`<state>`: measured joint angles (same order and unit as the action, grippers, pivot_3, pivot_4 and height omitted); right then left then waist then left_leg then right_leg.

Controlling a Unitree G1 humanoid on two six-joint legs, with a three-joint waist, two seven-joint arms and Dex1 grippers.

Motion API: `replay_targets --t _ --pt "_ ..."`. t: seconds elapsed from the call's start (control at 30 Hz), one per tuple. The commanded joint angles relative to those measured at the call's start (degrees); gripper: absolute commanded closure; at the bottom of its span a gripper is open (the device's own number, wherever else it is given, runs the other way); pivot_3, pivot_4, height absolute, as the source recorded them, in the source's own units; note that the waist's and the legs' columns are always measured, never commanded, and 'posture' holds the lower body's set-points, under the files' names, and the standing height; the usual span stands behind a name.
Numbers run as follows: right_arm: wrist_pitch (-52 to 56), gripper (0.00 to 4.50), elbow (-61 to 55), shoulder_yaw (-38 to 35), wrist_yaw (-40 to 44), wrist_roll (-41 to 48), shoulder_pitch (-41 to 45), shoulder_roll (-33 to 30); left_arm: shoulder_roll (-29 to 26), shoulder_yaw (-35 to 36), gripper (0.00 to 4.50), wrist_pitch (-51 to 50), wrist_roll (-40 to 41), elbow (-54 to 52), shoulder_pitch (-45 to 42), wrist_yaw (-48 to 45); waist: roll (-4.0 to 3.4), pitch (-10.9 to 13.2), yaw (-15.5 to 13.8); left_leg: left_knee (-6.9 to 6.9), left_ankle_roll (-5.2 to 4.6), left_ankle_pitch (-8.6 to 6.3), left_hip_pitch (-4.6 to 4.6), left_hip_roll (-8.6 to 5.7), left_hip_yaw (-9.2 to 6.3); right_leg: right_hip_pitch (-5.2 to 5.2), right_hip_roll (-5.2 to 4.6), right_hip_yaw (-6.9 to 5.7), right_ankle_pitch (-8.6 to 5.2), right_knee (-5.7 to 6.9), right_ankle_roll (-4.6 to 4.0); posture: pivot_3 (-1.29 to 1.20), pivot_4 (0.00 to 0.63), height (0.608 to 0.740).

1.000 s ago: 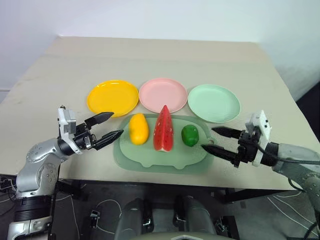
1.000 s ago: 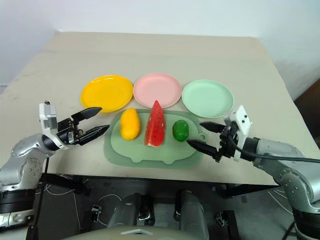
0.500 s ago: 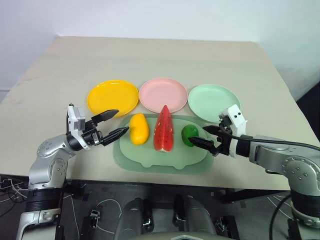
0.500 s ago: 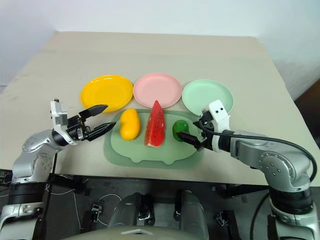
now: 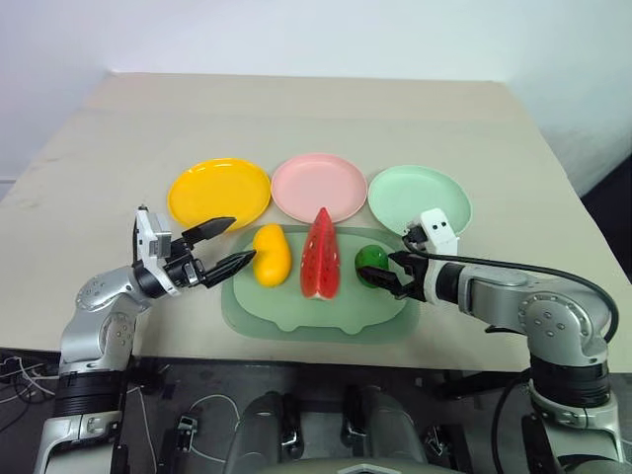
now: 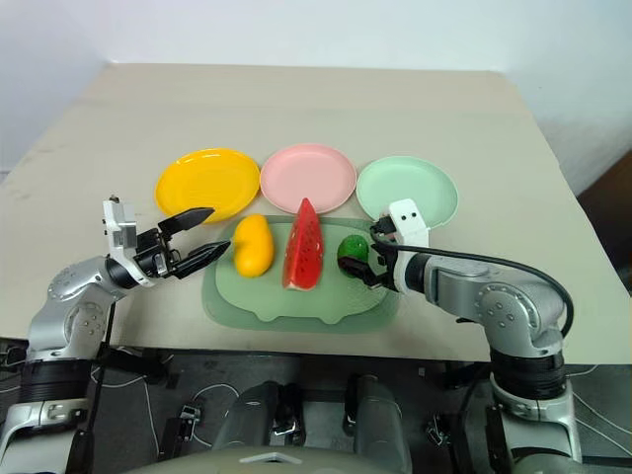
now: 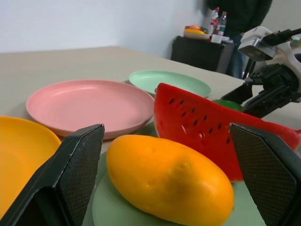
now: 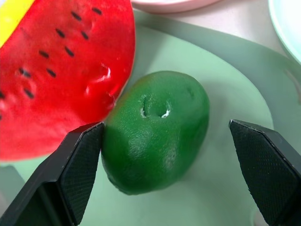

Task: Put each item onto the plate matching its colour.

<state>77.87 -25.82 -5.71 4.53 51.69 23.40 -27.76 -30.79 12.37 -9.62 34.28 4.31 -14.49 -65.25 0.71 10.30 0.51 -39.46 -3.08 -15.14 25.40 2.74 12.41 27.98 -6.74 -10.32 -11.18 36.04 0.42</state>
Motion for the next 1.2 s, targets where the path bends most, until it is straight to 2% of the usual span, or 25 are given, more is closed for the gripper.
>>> replay_targets --t 0.03,0.17,0.37,0.4,0.7,0.83,1.0,1.2 --pt "-0.2 0.0 0.0 0.6 0.1 -2.3 1.1 0.4 0.3 0.1 0.04 1.2 0.0 -0.9 -0.7 0.0 0.0 0.0 0.2 0.0 0.0 0.0 0.0 0.0 0.01 0.0 0.0 0.0 0.0 0.0 0.0 0.0 0.15 0.696" --pt "-0.7 0.0 0.6 2.0 1.1 -4.8 1.7 -0.6 0.4 0.4 0.04 1.6 -0.1 -0.4 -0.9 0.4 0.0 0.0 0.3 0.0 0.0 0.0 0.0 0.0 0.02 0.01 0.01 0.0 0.0 0.01 0.01 0.0 0.15 0.696" --pt "-1.5 1.89 -0.4 2.4 3.7 -7.0 1.9 -1.4 -0.7 0.9 0.0 1.2 0.4 -0.7 -0.2 -0.6 0.0 0.0 0.3 0.0 0.01 0.0 0.01 0.0 0.04 0.04 0.01 0.02 0.0 0.02 0.01 0.0 0.15 0.696" --pt "-1.5 2.1 -0.7 1.9 4.3 -7.0 1.9 -1.6 -1.0 1.0 0.0 1.3 0.4 -0.6 -0.3 -0.7 0.0 0.0 0.3 0.0 0.01 0.0 0.01 0.0 0.04 0.05 0.0 0.02 0.0 0.02 0.01 0.0 0.15 0.696" --pt "-0.9 2.14 -1.9 -4.4 11.1 -4.2 3.3 -6.4 -2.6 2.0 0.0 1.6 0.8 -0.7 0.0 -1.1 -0.01 0.0 0.3 0.0 0.0 0.0 0.05 0.0 0.04 0.09 0.0 0.03 -0.01 0.01 0.01 0.0 0.15 0.696" --pt "-2.0 2.15 1.3 -7.2 11.2 -5.1 6.2 -6.5 -3.4 1.7 0.0 0.0 1.6 -3.9 -0.1 -0.8 -0.01 0.0 0.3 0.01 0.0 0.0 0.05 0.01 0.05 0.11 0.01 0.03 0.0 0.02 0.01 0.0 0.15 0.696" --pt "-6.3 2.15 8.4 -6.6 12.3 -9.5 10.0 -7.8 -4.7 1.0 0.0 -2.7 2.2 -7.5 -0.2 -0.6 -0.01 0.0 0.3 0.01 0.01 0.0 0.05 0.0 0.07 0.12 0.0 0.04 0.0 0.02 0.01 0.0 0.15 0.696" --pt "-17.4 2.15 27.8 -0.2 17.0 -19.7 18.0 -9.1 -7.2 -0.3 0.0 -7.0 1.7 -8.1 -1.4 0.0 -0.02 0.0 0.5 0.01 0.01 0.01 0.04 0.0 0.15 0.15 0.0 0.07 0.0 0.07 0.02 0.0 0.15 0.696"
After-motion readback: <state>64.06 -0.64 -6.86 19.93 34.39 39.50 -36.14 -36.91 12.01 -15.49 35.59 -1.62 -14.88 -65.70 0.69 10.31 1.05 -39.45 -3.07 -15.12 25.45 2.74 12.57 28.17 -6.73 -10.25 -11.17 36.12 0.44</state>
